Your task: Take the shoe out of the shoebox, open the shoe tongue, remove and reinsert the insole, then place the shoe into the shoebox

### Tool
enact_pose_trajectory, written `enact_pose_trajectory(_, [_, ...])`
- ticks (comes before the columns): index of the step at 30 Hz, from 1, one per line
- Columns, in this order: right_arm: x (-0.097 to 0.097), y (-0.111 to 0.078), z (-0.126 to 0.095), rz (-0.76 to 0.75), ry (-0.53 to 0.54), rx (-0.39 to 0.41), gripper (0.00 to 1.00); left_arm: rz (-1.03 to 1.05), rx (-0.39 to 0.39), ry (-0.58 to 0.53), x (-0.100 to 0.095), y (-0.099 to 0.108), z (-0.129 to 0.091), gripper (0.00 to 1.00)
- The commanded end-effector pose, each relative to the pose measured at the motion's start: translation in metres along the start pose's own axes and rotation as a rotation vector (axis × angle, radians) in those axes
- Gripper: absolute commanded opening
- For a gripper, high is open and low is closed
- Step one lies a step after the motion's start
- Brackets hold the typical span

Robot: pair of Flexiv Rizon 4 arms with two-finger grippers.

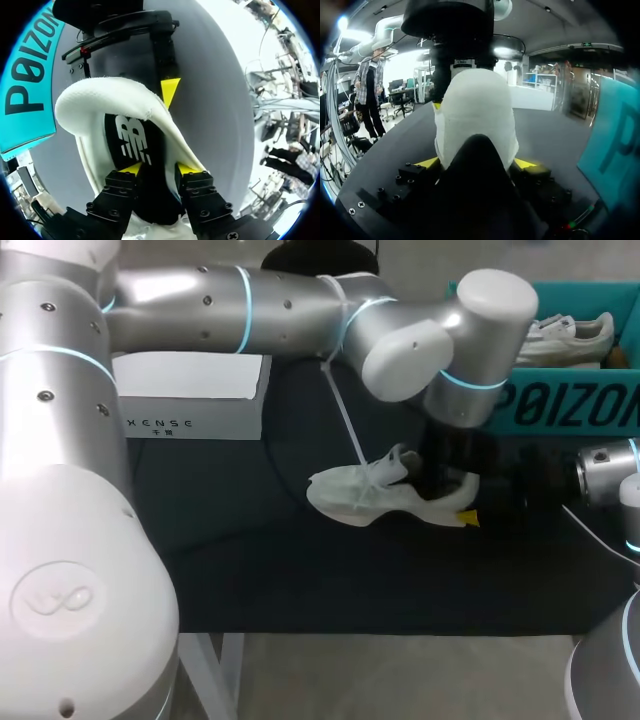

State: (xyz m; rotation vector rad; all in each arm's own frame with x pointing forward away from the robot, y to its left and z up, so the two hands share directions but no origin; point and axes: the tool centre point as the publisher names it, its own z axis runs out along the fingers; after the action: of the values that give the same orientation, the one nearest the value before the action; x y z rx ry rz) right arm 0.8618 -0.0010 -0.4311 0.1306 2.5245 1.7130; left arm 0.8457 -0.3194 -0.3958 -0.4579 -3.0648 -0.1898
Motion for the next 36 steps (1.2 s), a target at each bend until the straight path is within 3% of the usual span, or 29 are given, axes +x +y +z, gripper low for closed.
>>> enact_pose_trajectory(1, [-0.002, -0.001, 0.002, 0.001, -0.002, 0.004, 0.00, 0.006, -0.013, -0.011, 0.004, -0.007, 0.017, 0.37])
enact_pose_trajectory(7, [-0.002, -0.001, 0.002, 0.001, -0.002, 0.004, 0.00, -0.009, -0.016, -0.031, 0.000, -0.010, 0.038, 0.37])
enact_pose_trajectory(8, [-0.002, -0.001, 0.002, 0.001, -0.002, 0.004, 0.00, -0.009, -0.016, -0.031, -0.001, -0.011, 0.040, 0.33])
enact_pose_trajectory(9, [-0.002, -0.001, 0.002, 0.001, -0.002, 0.004, 0.00, -0.011, -0.018, -0.042, -0.002, -0.011, 0.042, 0.12])
enact_pose_trajectory(10, [-0.002, -0.001, 0.002, 0.001, -0.002, 0.004, 0.00, -0.010, -0.017, -0.045, -0.002, -0.011, 0.042, 0.00])
enact_pose_trajectory(36, [-0.002, -0.001, 0.002, 0.001, -0.002, 0.004, 0.00, 0.017, 0.026, -0.185, -0.002, -0.002, -0.022, 0.00])
